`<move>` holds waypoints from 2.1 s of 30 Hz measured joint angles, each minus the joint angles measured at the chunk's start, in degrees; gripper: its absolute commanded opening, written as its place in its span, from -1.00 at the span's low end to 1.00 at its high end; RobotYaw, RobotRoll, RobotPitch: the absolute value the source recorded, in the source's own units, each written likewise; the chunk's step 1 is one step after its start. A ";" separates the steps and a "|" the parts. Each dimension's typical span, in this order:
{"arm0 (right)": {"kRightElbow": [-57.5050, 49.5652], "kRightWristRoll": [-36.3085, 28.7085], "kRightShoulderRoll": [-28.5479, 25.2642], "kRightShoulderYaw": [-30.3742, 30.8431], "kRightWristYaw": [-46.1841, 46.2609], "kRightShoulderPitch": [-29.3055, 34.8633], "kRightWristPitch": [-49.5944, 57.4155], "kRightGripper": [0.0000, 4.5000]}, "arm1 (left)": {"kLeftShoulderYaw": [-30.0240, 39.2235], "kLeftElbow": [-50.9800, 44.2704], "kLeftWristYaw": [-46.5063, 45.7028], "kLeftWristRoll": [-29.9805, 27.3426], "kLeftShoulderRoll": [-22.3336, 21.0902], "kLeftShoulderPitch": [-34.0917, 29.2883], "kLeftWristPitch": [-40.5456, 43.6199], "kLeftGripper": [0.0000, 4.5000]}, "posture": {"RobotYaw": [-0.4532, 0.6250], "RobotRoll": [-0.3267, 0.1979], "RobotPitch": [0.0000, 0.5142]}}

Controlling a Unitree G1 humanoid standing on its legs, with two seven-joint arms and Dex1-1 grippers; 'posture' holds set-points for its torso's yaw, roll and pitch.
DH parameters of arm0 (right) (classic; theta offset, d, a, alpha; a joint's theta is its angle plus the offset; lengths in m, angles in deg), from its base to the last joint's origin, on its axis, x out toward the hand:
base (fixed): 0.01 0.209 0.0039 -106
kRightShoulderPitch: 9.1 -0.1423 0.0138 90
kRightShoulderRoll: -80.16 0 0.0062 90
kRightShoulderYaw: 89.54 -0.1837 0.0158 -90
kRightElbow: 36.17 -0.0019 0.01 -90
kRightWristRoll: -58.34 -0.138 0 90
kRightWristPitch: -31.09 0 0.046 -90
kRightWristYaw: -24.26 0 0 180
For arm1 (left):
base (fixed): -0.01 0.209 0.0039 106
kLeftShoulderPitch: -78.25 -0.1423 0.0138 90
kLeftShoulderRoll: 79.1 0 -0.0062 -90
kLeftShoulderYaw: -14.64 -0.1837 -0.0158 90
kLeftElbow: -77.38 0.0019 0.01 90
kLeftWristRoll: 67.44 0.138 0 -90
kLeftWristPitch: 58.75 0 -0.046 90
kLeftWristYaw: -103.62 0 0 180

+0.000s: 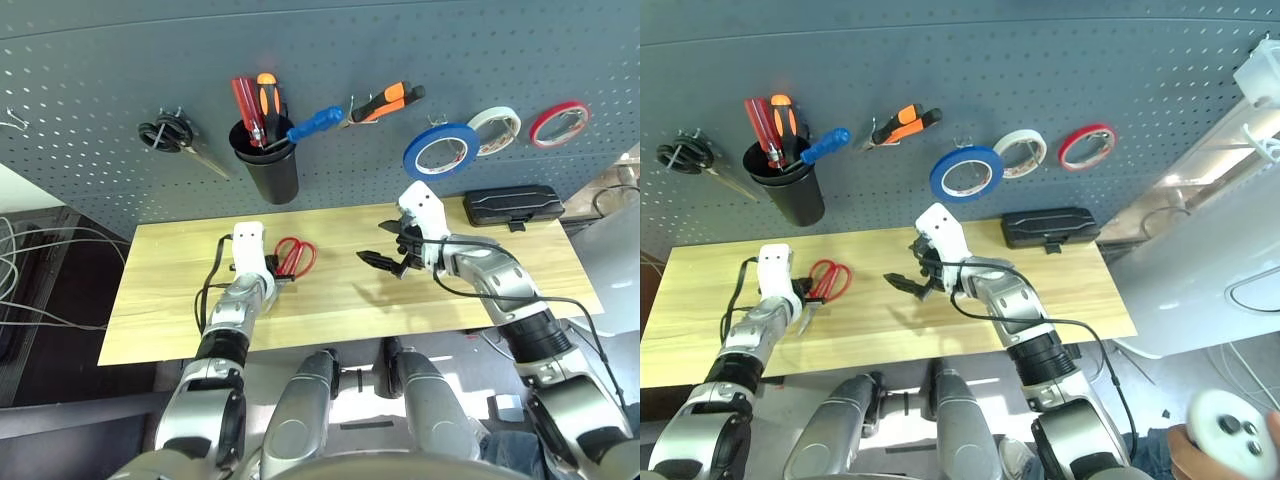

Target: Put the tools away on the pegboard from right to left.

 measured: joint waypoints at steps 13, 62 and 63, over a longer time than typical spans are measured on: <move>-3.99 -2.75 4.31 -0.10 -2.91 -4.85 -2.48 1.00 | 7.37 -14.96 1.45 -2.52 -0.76 -20.24 -19.77 -0.98 | -0.04 0.25 -0.02; -8.91 -8.66 8.96 -0.83 -3.70 -11.05 -11.21 1.00 | 7.62 -16.67 -4.66 4.21 -7.49 -1.54 -20.16 -0.33 | -0.05 0.25 -0.03; -8.87 -8.18 8.29 -0.54 -4.08 -10.70 -12.08 1.00 | 6.50 -16.65 -3.67 4.70 -7.68 -2.06 -21.17 -0.18 | -0.05 0.25 -0.03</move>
